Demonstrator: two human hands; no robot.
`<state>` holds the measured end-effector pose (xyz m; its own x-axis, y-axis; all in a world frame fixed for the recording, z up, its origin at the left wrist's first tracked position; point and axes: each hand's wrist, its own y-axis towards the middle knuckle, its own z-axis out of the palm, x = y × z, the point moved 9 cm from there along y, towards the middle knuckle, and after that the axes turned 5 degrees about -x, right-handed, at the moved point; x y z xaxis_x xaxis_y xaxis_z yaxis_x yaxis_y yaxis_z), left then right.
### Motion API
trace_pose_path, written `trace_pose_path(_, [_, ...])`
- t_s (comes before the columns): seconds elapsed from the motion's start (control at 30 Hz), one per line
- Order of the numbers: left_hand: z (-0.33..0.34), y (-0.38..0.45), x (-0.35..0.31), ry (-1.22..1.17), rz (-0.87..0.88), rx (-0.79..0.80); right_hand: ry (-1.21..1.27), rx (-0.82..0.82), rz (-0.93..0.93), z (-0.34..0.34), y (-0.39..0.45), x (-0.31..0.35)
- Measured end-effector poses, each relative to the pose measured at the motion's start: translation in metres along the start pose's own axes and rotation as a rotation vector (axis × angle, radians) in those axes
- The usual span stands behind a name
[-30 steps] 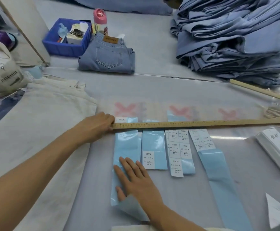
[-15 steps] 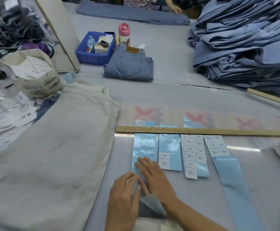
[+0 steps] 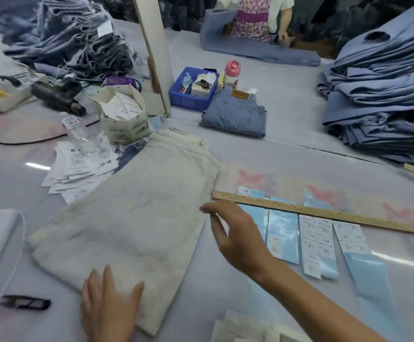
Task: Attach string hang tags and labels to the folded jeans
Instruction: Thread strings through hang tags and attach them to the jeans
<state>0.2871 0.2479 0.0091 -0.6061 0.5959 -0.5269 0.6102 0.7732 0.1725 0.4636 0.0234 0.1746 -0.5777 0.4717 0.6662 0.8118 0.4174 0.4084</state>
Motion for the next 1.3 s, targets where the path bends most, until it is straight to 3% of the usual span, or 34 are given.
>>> trace_pose_path(0.1, [0.009,-0.013,0.008,0.144,0.106,-0.089,-0.051,0.296,-0.044,0.091,-0.016,0.022])
trace_pose_path(0.17, [0.009,-0.024,0.006,0.233,0.171,-0.220,-0.033,0.410,0.086,0.132,-0.003,-0.001])
trace_pose_path(0.23, [0.011,-0.031,0.006,0.230,0.200,-0.306,-0.011,0.343,0.329,0.143,0.035,-0.047])
trace_pose_path(0.3, [0.015,-0.029,0.013,0.099,0.162,-0.326,0.029,0.137,0.657,0.125,0.073,-0.107])
trace_pose_path(0.37, [0.009,-0.023,0.038,-0.110,-0.049,-0.374,0.058,0.016,0.946,0.116,0.081,-0.152])
trace_pose_path(0.43, [-0.002,-0.025,0.067,-0.301,-0.293,-0.460,0.072,0.038,1.038,0.125,0.074,-0.170])
trace_pose_path(0.57, [-0.016,-0.014,0.057,-0.580,-0.438,-0.415,0.112,0.033,0.967,0.143,0.057,-0.167])
trace_pose_path(0.67, [0.008,-0.008,0.084,-0.968,-0.992,-0.271,0.063,0.011,0.903,0.143,0.046,-0.156])
trace_pose_path(0.7, [0.011,0.000,0.086,-1.043,-1.050,-0.195,0.058,0.013,0.874,0.145,0.040,-0.150])
trace_pose_path(0.77, [0.009,0.018,0.080,-1.074,-1.028,-0.073,0.078,0.007,0.822,0.147,0.025,-0.135])
trace_pose_path(0.83, [0.007,0.032,0.076,-1.034,-1.001,-0.053,0.164,-0.043,0.837,0.146,0.003,-0.122])
trace_pose_path(0.93, [0.001,0.049,0.063,-1.082,-1.084,-0.021,0.320,-0.177,0.998,0.143,-0.051,-0.110])
trace_pose_path(1.03, [-0.034,0.091,0.016,-1.001,-0.861,-0.045,0.489,-0.328,1.265,0.144,-0.118,-0.098])
trace_pose_path(1.1, [-0.066,0.123,-0.048,-0.933,-0.668,-0.068,0.609,-0.372,1.411,0.151,-0.149,-0.085])
trace_pose_path(1.3, [-0.148,0.196,-0.288,-0.915,-0.194,0.000,0.711,0.162,1.208,0.170,-0.120,0.002])
